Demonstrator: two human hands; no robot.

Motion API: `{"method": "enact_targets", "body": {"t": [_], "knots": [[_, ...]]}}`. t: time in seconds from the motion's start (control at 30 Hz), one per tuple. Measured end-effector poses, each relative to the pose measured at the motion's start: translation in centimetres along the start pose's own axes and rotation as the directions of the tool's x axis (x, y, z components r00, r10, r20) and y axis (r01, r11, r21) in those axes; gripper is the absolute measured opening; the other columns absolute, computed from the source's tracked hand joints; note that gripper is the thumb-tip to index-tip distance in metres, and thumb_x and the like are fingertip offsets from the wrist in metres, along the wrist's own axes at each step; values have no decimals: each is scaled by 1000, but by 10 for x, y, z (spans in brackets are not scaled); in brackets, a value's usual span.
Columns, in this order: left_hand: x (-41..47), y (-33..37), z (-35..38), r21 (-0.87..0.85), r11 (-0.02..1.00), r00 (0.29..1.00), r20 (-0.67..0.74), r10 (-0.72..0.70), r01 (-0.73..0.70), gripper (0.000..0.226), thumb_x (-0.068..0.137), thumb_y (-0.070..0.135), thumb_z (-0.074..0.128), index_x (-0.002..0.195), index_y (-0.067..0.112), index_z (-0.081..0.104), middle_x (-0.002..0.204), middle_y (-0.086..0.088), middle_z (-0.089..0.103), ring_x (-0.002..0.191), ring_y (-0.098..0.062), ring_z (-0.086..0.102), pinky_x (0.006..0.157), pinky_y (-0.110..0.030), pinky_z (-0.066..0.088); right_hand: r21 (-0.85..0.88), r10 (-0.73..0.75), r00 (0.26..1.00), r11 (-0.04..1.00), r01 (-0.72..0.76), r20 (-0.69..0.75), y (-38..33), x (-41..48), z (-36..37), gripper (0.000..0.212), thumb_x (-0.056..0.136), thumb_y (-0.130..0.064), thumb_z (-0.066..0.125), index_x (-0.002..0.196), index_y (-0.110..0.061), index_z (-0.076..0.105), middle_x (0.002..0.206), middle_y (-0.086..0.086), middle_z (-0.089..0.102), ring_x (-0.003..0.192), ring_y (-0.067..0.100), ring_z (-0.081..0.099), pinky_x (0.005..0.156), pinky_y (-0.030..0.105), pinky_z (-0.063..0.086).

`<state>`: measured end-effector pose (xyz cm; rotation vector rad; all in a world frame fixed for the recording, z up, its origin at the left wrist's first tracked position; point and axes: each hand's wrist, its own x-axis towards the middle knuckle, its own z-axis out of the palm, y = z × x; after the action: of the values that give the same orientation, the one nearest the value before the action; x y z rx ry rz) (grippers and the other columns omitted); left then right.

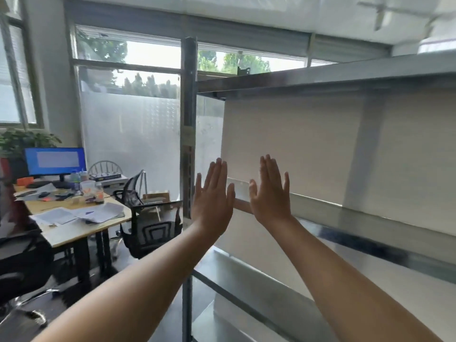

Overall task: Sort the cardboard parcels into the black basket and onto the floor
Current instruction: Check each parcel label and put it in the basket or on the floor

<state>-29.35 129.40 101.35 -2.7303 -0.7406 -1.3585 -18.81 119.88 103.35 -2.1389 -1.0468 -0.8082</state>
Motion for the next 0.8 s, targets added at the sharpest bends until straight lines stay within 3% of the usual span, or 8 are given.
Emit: {"method": "enact_targets", "body": {"t": [0.13, 0.47, 0.6, 0.8], "knots": [[-6, 44, 11, -66, 995, 997, 35, 74, -71, 68, 94, 47, -12, 156, 20, -7, 162, 6, -15, 148, -8, -18, 121, -36, -12, -94, 74, 997, 993, -74, -9, 34, -14, -35, 61, 105, -34, 28, 158, -19, 0, 165, -5, -9, 150, 7, -10, 121, 38, -12], [-34, 206, 8, -355, 917, 980, 10, 200, -184, 57, 105, 36, 14, 157, 18, 1, 164, 6, -5, 149, -6, -11, 123, -35, -7, -330, 137, 988, 932, -153, -70, 123, -69, -163, 60, 105, -33, 24, 158, -16, 1, 165, -1, -5, 152, 11, -7, 122, 41, -7], [-56, 295, -1, -438, 875, 970, 27, 244, -208, 57, 105, 34, 14, 157, 16, 1, 164, 4, -4, 150, -8, -10, 123, -37, -7, -425, 160, 983, 887, -184, -91, 174, -109, -234, 60, 106, -37, 26, 158, -17, 3, 165, -1, -5, 152, 13, -7, 121, 41, -8], [-111, 438, -5, -421, 833, 910, 39, 413, -359, 55, 106, 32, 8, 155, 16, -11, 163, 2, -15, 148, -11, -19, 122, -38, -11, -528, 288, 944, 784, -328, -160, 262, -185, -352, 61, 106, -38, 24, 158, -17, 1, 165, -1, -6, 152, 13, -8, 123, 43, -6]]}}
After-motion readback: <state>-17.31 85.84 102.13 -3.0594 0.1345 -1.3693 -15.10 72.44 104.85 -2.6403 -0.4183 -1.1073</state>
